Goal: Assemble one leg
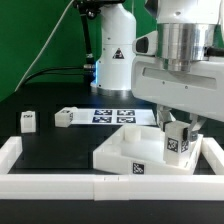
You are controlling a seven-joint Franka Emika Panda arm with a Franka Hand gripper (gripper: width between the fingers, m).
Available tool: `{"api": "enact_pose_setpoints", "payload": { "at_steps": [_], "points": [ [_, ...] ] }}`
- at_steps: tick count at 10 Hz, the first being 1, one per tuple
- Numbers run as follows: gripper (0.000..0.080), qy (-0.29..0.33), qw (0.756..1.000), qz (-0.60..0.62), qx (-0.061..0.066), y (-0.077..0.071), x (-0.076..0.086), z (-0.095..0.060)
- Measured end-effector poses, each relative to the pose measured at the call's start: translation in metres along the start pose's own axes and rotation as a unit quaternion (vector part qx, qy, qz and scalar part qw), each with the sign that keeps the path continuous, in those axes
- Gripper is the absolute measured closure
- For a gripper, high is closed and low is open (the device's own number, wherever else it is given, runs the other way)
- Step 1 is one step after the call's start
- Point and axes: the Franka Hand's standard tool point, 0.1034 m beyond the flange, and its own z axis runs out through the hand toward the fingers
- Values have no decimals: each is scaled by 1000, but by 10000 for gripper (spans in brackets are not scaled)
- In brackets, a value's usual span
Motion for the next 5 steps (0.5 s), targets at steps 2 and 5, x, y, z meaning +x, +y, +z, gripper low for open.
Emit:
{"api": "enact_pose_setpoints", "payload": {
  "at_steps": [2,5],
  "points": [
    [307,0,1000,0,0,0,0,0],
    [152,0,1000,0,0,0,0,0]
  ]
}}
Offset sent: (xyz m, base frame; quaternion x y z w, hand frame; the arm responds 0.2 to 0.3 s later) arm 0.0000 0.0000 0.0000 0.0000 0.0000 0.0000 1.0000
